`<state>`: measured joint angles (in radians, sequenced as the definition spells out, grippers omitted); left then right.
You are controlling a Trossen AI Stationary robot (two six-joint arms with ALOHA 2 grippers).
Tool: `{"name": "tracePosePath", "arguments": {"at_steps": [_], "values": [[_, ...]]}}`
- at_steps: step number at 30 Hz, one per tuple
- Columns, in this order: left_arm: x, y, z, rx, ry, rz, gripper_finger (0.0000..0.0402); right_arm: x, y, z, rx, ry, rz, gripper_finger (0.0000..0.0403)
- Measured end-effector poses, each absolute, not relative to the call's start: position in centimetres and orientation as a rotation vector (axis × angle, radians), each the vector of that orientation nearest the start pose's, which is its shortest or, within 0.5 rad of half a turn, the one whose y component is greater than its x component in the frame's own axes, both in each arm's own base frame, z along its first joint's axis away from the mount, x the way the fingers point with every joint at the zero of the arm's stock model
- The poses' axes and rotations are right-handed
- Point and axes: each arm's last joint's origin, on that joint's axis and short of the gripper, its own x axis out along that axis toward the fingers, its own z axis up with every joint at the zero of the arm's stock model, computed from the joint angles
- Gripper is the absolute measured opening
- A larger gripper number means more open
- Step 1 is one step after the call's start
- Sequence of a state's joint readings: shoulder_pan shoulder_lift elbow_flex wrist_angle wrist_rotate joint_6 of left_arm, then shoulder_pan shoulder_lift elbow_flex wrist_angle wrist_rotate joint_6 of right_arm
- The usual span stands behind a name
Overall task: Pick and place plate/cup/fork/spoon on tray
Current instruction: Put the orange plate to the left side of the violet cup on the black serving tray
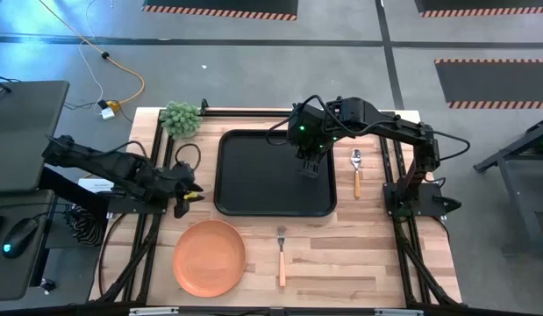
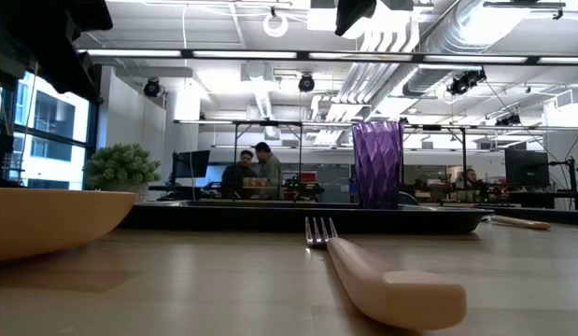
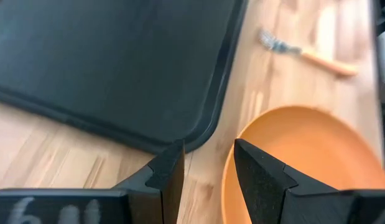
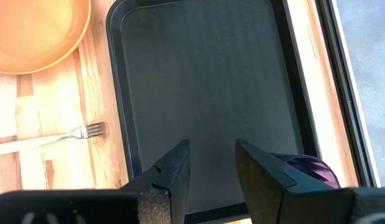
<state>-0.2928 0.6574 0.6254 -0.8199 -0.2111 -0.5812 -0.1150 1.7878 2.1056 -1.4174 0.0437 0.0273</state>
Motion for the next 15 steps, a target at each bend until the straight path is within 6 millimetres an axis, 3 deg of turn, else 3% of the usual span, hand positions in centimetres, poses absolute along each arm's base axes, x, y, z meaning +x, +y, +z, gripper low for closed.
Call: {"name": "tracePosePath", "arguments": {"at_steps": [15], "values": [[13.8, -4.4, 21.9, -0.367, 1.032, 0.197, 0.0129, 33.2, -4.0, 40.9, 0.065, 1.099, -0.157, 0.0119]]}}
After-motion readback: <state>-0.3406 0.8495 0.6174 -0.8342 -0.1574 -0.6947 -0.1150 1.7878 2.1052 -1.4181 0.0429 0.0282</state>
